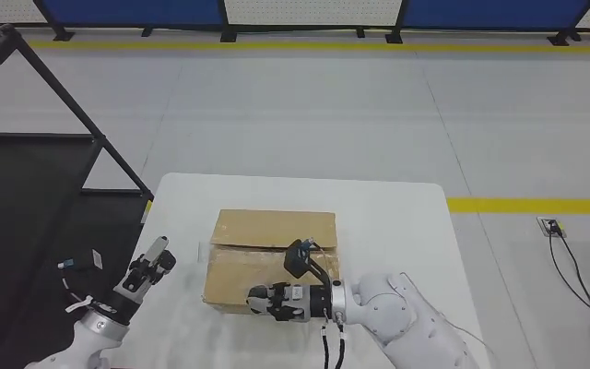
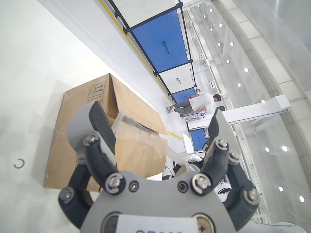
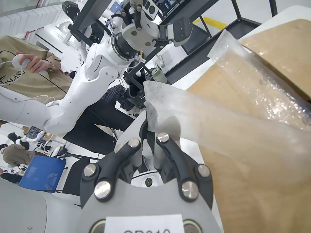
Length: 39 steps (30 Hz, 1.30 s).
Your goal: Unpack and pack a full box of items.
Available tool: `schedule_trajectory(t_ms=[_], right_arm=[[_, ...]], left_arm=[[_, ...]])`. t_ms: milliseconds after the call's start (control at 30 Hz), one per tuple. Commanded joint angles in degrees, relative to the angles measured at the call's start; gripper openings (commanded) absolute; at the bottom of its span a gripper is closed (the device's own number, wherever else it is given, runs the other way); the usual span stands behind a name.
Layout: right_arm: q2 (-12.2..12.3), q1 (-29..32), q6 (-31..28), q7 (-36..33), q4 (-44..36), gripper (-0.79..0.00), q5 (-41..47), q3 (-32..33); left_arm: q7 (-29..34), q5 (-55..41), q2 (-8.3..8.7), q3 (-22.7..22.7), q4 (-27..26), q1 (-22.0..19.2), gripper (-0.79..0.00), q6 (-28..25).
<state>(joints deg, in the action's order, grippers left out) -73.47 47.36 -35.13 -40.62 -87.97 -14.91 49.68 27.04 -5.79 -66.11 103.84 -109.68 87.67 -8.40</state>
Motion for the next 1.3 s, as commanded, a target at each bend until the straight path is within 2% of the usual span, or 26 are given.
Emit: schedule_trajectory(t_ms=[0,433,700,967,1267], right_arm=[[-0.1,-0.7,-0.5,0.5,-0.4,-0.785,-0.5,0.1],[-2.0,-7.3,-2.9,8.6,0.1,-0.785,-6.7,-2.2],[-3.6,-10.7,-2.8,9.9,2.4,-0.785,-6.9,-5.1],[-4.3,-11.3,-3.4,11.9,2.8,-0.785,-8.3,-5.9],[-4.5,-10.4,-5.0,13.6,2.1,-0.785,-9.0,-5.0]], left_arm=[[-0.1,0.2,0.01,-0.2,0.1,0.0,0.000,-0.1],[0.3,-2.5,0.12,0.4,1.5,0.5,0.000,-1.3],[1.7,-3.5,0.23,0.2,1.9,0.9,0.000,-2.0],[5.0,-4.3,0.37,-1.4,0.8,1.2,0.000,-3.4],[2.5,-3.0,0.29,-3.2,0.7,0.9,0.000,-2.9]])
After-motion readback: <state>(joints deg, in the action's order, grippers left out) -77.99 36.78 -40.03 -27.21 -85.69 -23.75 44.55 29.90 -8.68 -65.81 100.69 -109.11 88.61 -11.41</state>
